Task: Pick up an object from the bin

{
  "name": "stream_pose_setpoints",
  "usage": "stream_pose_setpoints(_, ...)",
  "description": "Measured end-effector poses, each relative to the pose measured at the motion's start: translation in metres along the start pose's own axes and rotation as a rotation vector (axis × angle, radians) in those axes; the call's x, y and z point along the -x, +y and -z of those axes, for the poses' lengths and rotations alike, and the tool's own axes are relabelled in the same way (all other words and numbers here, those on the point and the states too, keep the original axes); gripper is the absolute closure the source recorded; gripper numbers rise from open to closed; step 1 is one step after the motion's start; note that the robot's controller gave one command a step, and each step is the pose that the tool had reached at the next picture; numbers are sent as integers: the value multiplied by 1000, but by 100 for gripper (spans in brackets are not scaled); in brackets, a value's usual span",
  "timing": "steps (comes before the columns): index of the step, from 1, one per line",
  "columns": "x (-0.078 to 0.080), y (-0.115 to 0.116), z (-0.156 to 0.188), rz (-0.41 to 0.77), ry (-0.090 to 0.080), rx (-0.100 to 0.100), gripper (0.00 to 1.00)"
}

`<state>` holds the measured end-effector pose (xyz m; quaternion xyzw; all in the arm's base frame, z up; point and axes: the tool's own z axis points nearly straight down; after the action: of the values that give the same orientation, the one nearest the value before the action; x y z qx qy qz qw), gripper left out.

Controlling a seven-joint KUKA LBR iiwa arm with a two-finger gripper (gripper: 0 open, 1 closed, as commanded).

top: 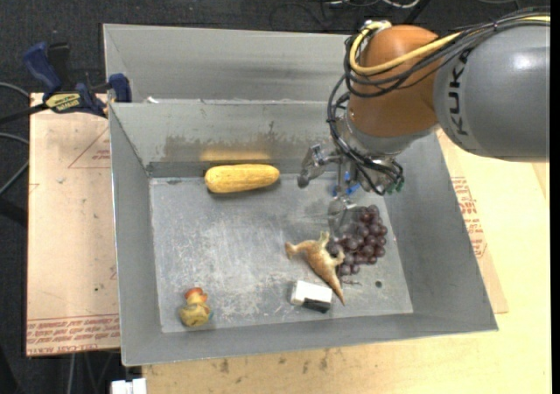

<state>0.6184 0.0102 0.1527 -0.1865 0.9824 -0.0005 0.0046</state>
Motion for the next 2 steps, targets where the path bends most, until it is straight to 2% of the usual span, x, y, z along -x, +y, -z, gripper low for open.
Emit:
stream_pose_setpoints(1, -77, -20, -69, 122, 7, 4, 100)
stream_pose_setpoints(2, -77, -20, -69, 121, 7, 4, 100)
